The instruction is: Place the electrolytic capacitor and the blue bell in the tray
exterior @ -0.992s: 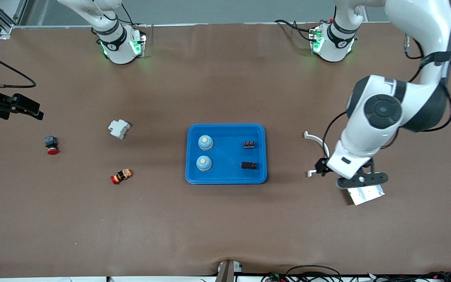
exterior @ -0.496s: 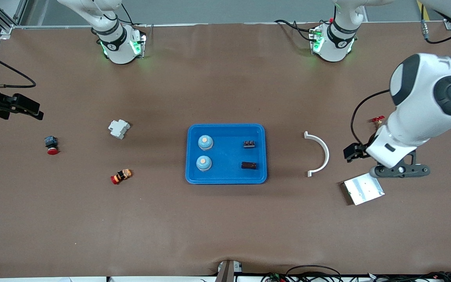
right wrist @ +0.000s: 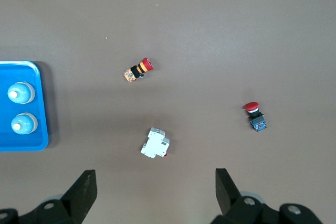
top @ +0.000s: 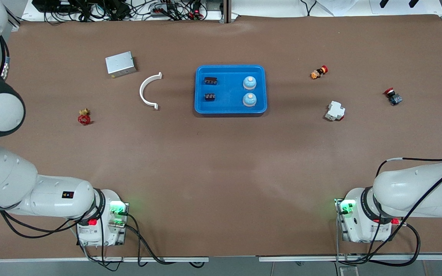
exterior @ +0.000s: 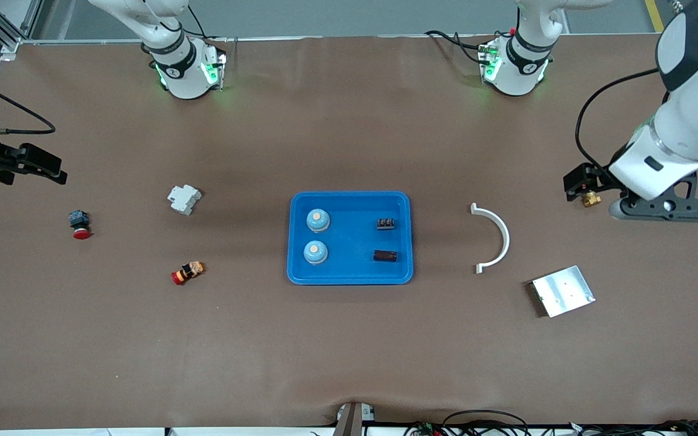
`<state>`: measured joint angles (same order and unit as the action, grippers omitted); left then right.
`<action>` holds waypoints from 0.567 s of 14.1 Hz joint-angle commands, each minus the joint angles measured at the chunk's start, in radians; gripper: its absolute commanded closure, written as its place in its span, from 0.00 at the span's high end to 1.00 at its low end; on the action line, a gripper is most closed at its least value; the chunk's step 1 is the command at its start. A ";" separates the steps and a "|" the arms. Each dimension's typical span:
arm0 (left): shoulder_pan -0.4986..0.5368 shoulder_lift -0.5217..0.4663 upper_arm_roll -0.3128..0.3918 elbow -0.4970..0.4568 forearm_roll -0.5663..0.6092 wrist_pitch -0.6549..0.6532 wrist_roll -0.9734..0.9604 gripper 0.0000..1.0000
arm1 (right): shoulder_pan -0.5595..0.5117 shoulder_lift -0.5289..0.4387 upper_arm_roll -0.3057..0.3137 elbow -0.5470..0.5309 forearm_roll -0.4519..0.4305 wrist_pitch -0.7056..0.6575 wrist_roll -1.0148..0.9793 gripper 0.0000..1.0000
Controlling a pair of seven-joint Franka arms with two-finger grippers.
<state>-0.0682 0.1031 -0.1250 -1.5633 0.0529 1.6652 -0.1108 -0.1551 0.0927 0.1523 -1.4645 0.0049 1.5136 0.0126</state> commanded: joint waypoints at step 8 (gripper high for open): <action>-0.018 -0.088 0.067 -0.015 -0.045 0.004 0.060 1.00 | 0.005 -0.025 -0.037 -0.002 0.013 -0.010 -0.016 1.00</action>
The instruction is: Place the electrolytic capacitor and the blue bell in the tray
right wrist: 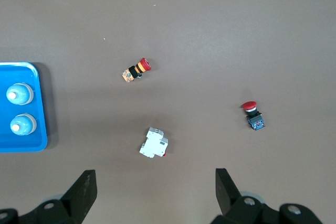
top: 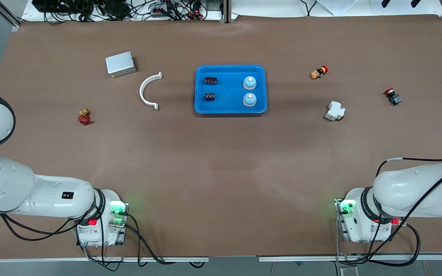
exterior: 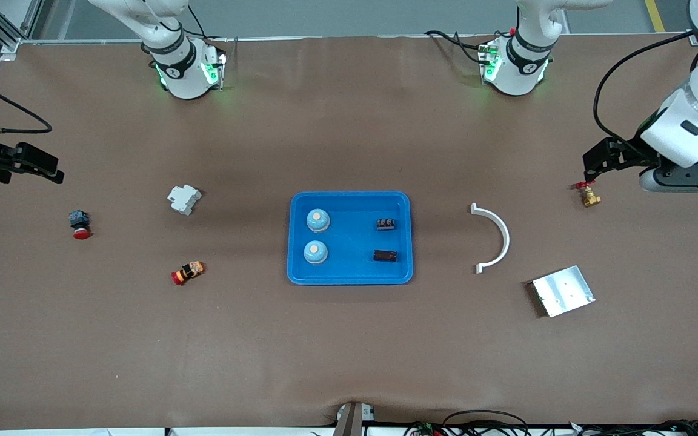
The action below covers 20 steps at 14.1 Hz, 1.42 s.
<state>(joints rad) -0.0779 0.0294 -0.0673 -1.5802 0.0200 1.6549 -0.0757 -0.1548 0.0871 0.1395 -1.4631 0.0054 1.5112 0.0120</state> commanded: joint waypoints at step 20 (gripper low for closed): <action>-0.020 -0.017 0.021 0.014 -0.014 0.003 0.073 1.00 | 0.086 -0.052 -0.178 -0.010 0.015 -0.014 -0.055 1.00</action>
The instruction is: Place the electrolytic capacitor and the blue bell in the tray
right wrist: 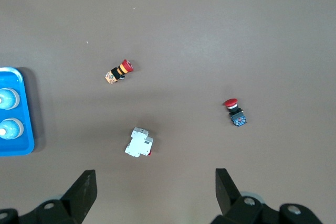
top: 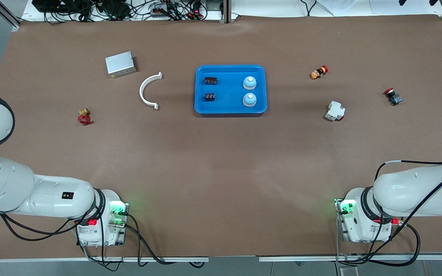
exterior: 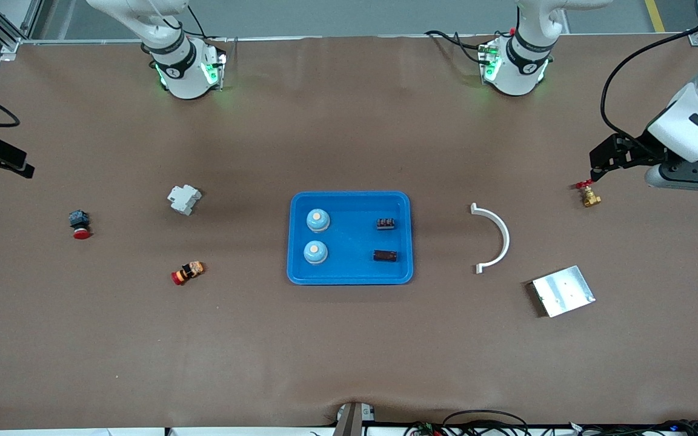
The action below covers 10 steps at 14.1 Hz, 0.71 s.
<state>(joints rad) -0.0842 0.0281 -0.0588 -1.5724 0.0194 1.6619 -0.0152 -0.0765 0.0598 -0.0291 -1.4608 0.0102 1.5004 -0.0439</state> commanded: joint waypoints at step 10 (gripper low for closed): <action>-0.003 -0.011 0.010 0.018 -0.009 0.007 0.014 1.00 | 0.060 -0.058 -0.064 -0.058 0.002 0.031 0.009 1.00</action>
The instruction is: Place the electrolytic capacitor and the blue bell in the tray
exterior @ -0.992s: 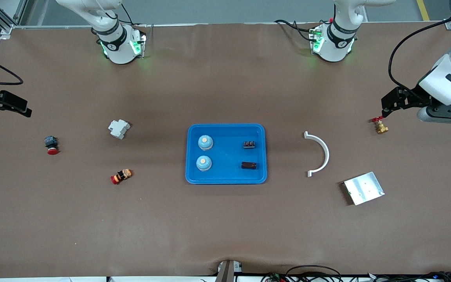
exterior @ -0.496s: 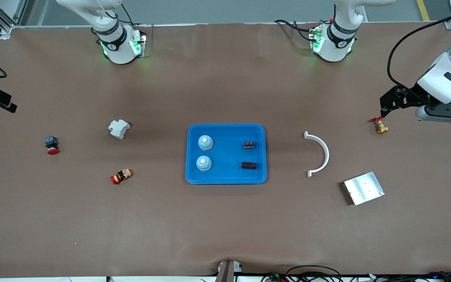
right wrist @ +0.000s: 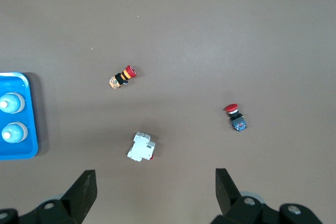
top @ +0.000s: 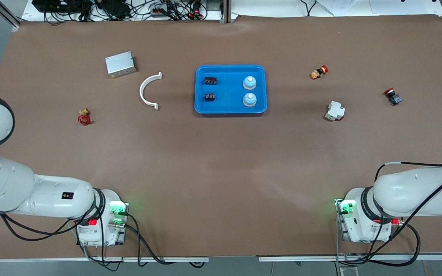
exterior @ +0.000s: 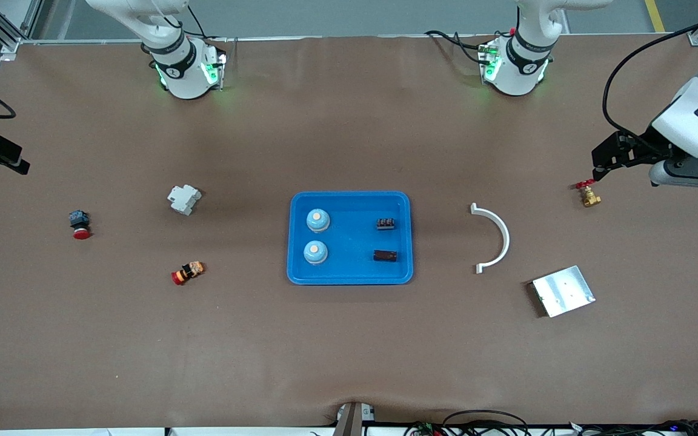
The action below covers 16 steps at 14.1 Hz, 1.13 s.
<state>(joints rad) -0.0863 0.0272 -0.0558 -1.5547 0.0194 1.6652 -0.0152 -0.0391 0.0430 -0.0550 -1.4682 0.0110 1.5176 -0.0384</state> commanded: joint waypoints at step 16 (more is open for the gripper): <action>-0.003 -0.006 0.005 -0.001 -0.016 -0.012 0.003 1.00 | 0.073 -0.041 -0.097 -0.049 0.009 0.012 0.000 1.00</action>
<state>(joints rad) -0.0868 0.0279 -0.0558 -1.5565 0.0194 1.6630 -0.0154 0.0197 0.0252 -0.1392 -1.4911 0.0148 1.5206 -0.0392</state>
